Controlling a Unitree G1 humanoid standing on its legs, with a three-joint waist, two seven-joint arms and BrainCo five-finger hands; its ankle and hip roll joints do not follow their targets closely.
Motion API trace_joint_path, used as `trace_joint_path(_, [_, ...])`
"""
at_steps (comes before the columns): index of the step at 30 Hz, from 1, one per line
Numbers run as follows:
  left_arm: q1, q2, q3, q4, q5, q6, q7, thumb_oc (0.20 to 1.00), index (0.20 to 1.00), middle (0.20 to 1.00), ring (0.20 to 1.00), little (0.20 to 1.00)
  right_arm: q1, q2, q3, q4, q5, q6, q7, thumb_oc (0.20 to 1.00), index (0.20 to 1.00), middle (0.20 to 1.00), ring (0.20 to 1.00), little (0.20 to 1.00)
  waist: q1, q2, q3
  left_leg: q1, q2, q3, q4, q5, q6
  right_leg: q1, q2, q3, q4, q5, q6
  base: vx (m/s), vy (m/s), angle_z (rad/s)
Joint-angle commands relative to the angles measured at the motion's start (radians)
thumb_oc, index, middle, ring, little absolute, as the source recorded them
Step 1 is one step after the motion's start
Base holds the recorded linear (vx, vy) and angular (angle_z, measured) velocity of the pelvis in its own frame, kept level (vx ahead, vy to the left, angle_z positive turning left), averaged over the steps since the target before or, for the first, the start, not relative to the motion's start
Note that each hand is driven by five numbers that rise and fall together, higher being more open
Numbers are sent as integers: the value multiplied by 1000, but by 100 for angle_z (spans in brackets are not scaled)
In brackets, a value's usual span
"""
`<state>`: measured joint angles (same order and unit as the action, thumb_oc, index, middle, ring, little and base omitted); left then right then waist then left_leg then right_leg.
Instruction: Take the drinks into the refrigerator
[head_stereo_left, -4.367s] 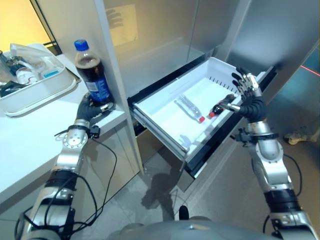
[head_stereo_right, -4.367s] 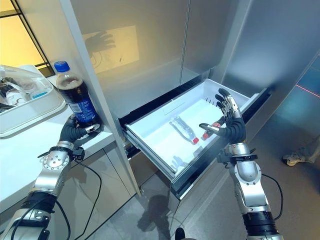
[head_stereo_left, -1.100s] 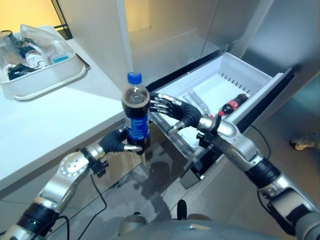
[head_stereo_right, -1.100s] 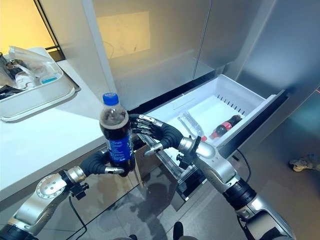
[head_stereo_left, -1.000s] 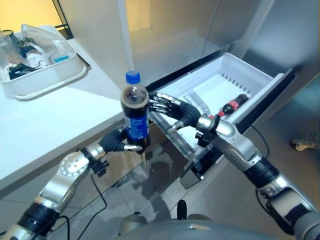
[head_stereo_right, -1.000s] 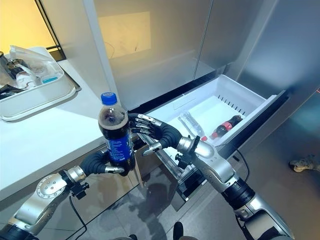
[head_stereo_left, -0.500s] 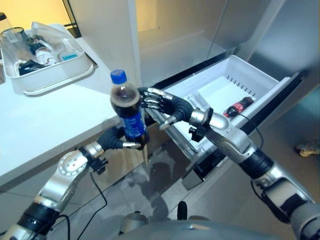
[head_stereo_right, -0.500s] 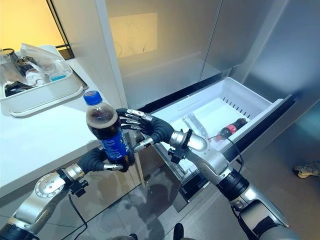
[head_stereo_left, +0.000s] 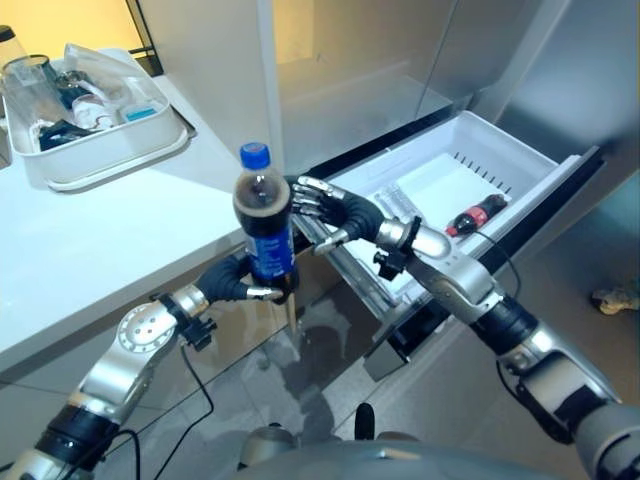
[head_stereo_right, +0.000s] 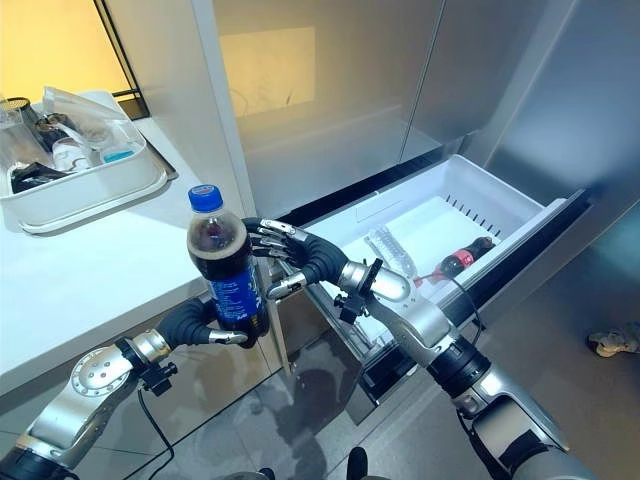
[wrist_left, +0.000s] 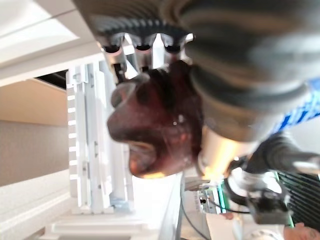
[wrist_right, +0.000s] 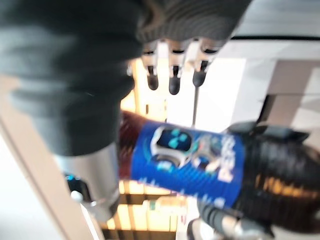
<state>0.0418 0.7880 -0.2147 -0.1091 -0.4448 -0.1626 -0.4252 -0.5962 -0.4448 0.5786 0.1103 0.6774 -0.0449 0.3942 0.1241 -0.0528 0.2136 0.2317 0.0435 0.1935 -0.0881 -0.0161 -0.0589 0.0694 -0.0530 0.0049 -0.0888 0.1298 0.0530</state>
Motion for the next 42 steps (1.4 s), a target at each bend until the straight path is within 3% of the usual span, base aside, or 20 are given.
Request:
trace_joint_path(1, [-121,-11,-1,-58,-41,-87,12,200,200,200,200,200,-117,5,-63,10,-7,-73,-33,1000,1000,1000,1000,1000,13,24,-27,-29,-36,-90,1,-59,54,-19,-45,-78,159,-100,64,0,0,0])
trace_joint_path(24, [-132,-16,-2,-56,-30,-78,30,200,200,200,200,200,-146,27,-54,107,19,-36,-55,1000,1000,1000,1000,1000,20,26,-29,-29,-38,-90,1,-63,58,-20,-46,-70,155,-98,63,0,0,0])
trace_joint_path(42, [-174,-8,-27,-133,-23,-91,33,200,200,200,200,200,-238,84,13,132,-62,-44,-47,1000,1000,1000,1000,1000,33,23,-30,-26,-39,-95,1,-64,59,-16,-44,-74,155,-101,62,0,0,0])
